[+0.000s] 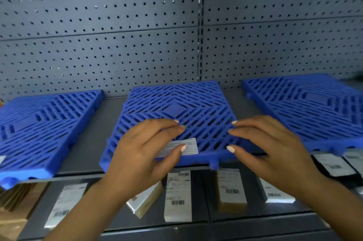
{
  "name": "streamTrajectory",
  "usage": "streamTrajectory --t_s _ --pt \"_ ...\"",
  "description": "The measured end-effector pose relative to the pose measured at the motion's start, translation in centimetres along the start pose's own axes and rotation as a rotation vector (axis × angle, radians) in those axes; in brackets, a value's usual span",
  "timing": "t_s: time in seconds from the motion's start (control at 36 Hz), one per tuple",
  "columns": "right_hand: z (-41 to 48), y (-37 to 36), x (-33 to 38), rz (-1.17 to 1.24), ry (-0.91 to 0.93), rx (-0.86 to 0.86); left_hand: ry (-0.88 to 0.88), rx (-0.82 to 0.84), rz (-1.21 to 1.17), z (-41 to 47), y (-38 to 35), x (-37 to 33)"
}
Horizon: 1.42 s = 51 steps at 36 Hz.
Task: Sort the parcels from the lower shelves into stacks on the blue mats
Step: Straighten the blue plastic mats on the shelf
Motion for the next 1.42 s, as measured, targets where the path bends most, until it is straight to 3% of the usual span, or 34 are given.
streamTrajectory --t_s 0.39,0.86,1.11,1.42 --pt "-9.4 10.7 -14.5 -0.278 -0.1 0.046 -0.128 0.164 -0.047 10.7 -14.4 -12.1" --pt "-25.7 23.7 -32.4 -0.462 -0.299 0.182 -0.099 0.371 -0.197 20.4 -36.2 -30.3" --pt "-28.4 22.9 -39.2 -0.436 -0.368 0.216 -0.06 0.43 -0.128 24.1 -44.8 -31.1" --pt "-28.7 18.4 -48.3 -0.421 -0.309 0.269 -0.067 0.417 -0.101 27.3 -51.2 -29.6"
Point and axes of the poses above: each hand's wrist, its own z-axis towards the middle knuckle, its own y-axis out of the back of the hand, x = y × z, the point moved 9 cm from there along z, towards the middle knuckle, and after that the axes turned 14 degrees about -z, right-handed, at the moved point
